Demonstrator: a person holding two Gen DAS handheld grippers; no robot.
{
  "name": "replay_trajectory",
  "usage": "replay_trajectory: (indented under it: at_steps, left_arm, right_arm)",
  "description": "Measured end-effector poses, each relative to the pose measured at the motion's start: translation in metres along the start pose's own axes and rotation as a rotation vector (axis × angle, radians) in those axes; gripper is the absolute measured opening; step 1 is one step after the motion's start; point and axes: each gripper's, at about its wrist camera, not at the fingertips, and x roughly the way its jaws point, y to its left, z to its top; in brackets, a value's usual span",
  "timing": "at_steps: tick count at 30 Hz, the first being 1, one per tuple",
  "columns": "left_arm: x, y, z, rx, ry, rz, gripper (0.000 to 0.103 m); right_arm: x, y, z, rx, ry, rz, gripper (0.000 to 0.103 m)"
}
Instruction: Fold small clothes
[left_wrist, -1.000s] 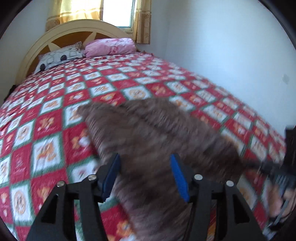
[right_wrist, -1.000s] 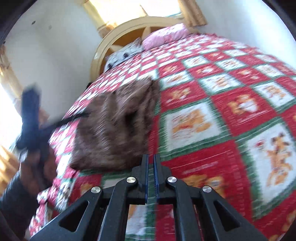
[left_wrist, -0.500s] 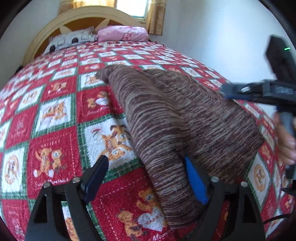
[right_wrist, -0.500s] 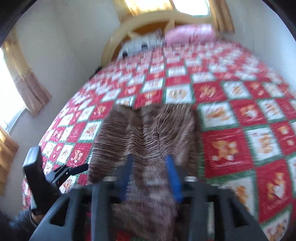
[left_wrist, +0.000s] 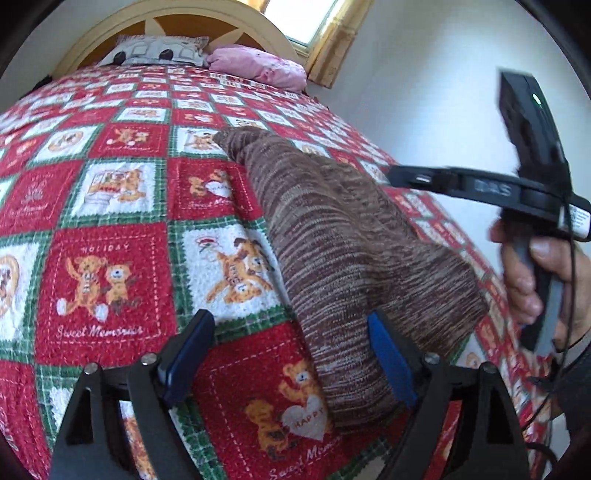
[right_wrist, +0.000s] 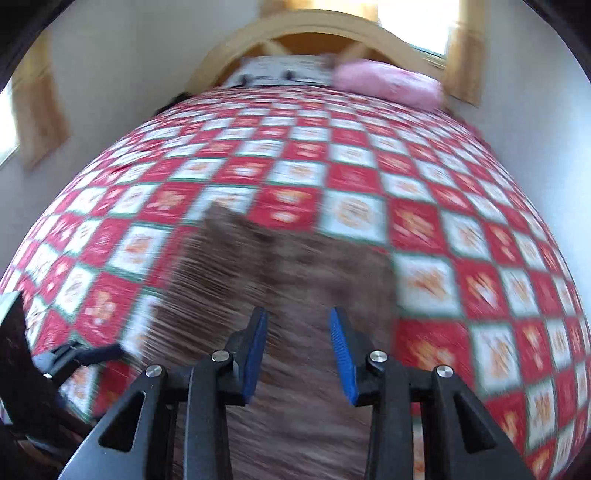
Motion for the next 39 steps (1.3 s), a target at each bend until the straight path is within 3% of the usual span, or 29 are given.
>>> replay_trajectory:
  at_steps: [3, 5, 7, 9, 11, 14, 17, 21, 22, 25, 27, 30, 33, 37, 39]
  left_arm:
    - [-0.003, 0.009, 0.0, -0.045, -0.012, -0.042, 0.088]
    - [-0.002, 0.013, 0.0, -0.068, -0.013, -0.07, 0.088]
    - [-0.002, 0.015, 0.0, -0.083, -0.014, -0.086, 0.088]
    - [-0.002, 0.017, 0.0, -0.093, -0.016, -0.098, 0.088]
    - [-0.002, 0.017, -0.001, -0.093, -0.016, -0.092, 0.088]
    - [-0.002, 0.013, -0.001, -0.074, -0.016, -0.06, 0.088]
    - [-0.003, 0.008, -0.001, -0.049, -0.016, -0.035, 0.088]
    - [-0.003, 0.009, -0.002, -0.04, -0.014, -0.028, 0.088]
    - [-0.002, 0.009, -0.002, -0.036, -0.013, -0.023, 0.088]
    - [0.0, 0.004, -0.001, -0.008, -0.009, 0.004, 0.088]
    - [0.003, -0.001, -0.001, 0.02, 0.001, 0.043, 0.088]
    - [0.007, -0.009, -0.001, 0.065, 0.015, 0.1, 0.093]
    - [0.01, -0.015, -0.004, 0.103, 0.031, 0.151, 0.095]
    - [0.013, -0.018, -0.005, 0.123, 0.049, 0.168, 0.098]
    - [0.014, -0.018, -0.005, 0.128, 0.057, 0.168, 0.1]
  right_arm:
    - [0.038, 0.036, 0.018, -0.081, 0.035, 0.02, 0.036]
    - [0.08, 0.054, 0.021, -0.144, 0.121, -0.011, 0.036]
    - [0.09, 0.064, 0.019, -0.171, 0.112, 0.0, 0.037]
    - [0.087, 0.068, 0.019, -0.206, 0.107, -0.013, 0.037]
    - [0.077, 0.056, 0.017, -0.156, 0.093, 0.027, 0.037]
    - [0.046, 0.034, 0.005, -0.074, 0.03, 0.01, 0.037]
    - [0.007, 0.016, -0.024, -0.024, -0.028, 0.055, 0.037]
    - [0.024, 0.007, -0.065, -0.037, 0.084, 0.054, 0.037]
    - [0.019, 0.0, -0.069, -0.012, 0.047, 0.078, 0.039]
    - [0.009, -0.019, -0.062, 0.076, 0.037, 0.147, 0.039]
    - [-0.005, -0.034, -0.053, 0.128, -0.033, 0.168, 0.039]
    - [-0.009, -0.061, -0.035, 0.193, -0.082, 0.127, 0.039]
    - [0.015, -0.082, -0.021, 0.23, -0.031, 0.05, 0.039]
    - [0.055, -0.091, -0.026, 0.168, 0.074, -0.064, 0.039]
    - [0.061, -0.097, -0.03, 0.17, 0.061, -0.088, 0.039]
